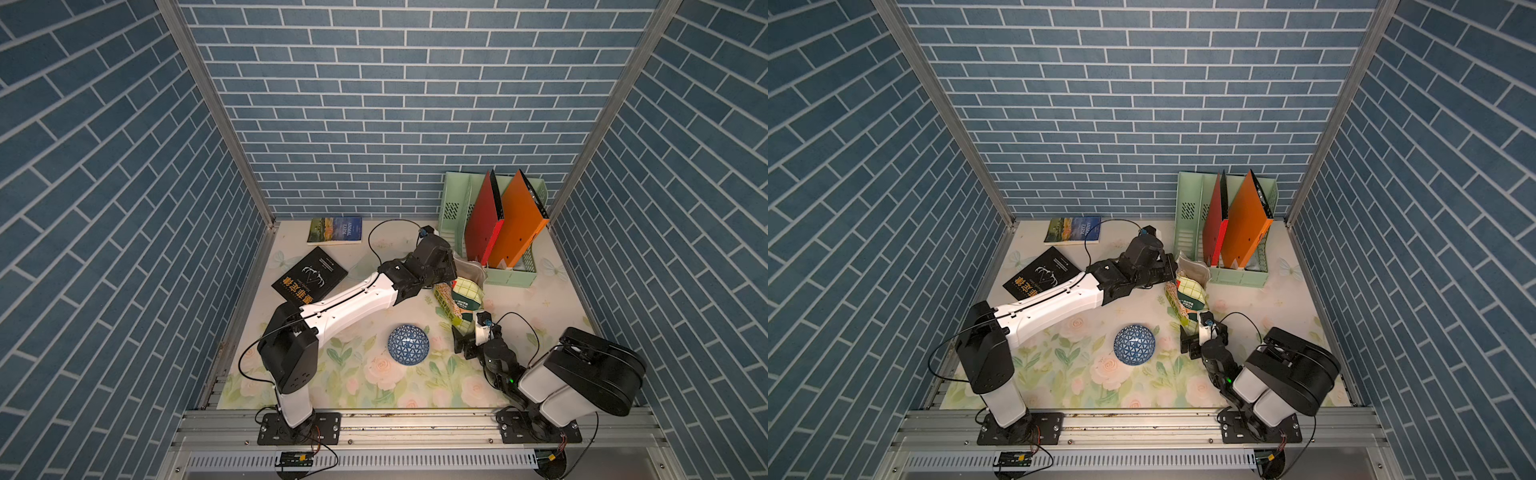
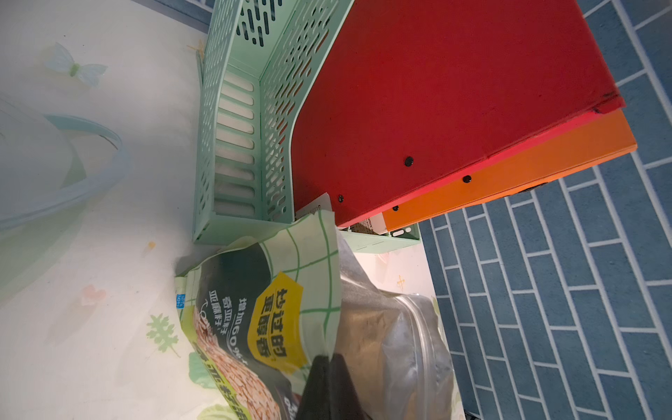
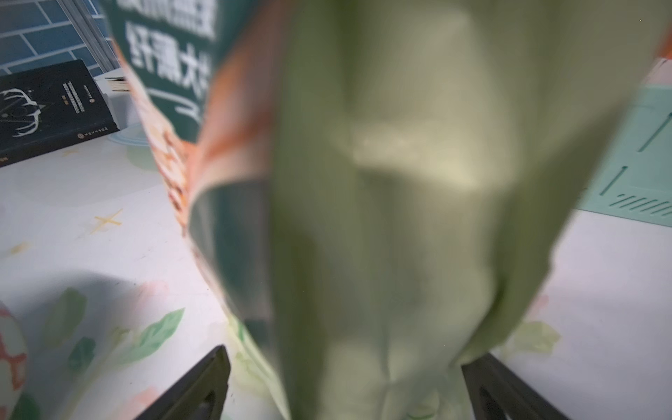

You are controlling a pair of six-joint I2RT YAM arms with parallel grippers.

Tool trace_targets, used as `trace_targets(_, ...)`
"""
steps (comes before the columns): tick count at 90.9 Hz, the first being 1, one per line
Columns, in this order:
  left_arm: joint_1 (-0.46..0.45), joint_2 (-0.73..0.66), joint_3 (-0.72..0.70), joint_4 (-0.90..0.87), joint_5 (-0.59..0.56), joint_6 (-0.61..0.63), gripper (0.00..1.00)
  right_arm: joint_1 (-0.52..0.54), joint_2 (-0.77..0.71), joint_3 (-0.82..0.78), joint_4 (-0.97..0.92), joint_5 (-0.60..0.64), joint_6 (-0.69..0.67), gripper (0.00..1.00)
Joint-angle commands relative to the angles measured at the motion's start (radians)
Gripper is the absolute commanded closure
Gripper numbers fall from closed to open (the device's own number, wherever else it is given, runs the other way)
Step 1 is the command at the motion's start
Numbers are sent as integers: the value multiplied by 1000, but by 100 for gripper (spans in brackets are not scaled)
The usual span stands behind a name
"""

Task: Pour the oats into the breakfast bowl
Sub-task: Pick up the oats bag from the center of the board.

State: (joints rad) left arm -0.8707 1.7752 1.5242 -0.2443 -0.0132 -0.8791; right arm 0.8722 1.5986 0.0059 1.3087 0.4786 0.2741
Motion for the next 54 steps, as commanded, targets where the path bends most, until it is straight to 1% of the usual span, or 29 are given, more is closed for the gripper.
trace_targets(1, 7, 4, 45, 31, 2, 10, 100, 6, 104, -12, 170, 51, -62, 1)
trace_targets(10, 6, 5, 45, 31, 11, 7, 100, 4, 178, -24, 278, 64, -52, 0)
trace_targets(21, 6, 9, 46, 31, 21, 5, 100, 4, 239, -19, 331, 56, -61, 1)
trace_targets(39, 7, 12, 45, 24, 22, 1, 100, 0, 358, -14, 518, 44, -118, 0)
trace_targets(47, 5, 12, 44, 23, 24, 2, 100, -11, 384, 3, 529, 13, -128, 1)
trace_targets(54, 6, 13, 41, 17, 25, -1, 100, -24, 389, 14, 533, 16, -134, 0)
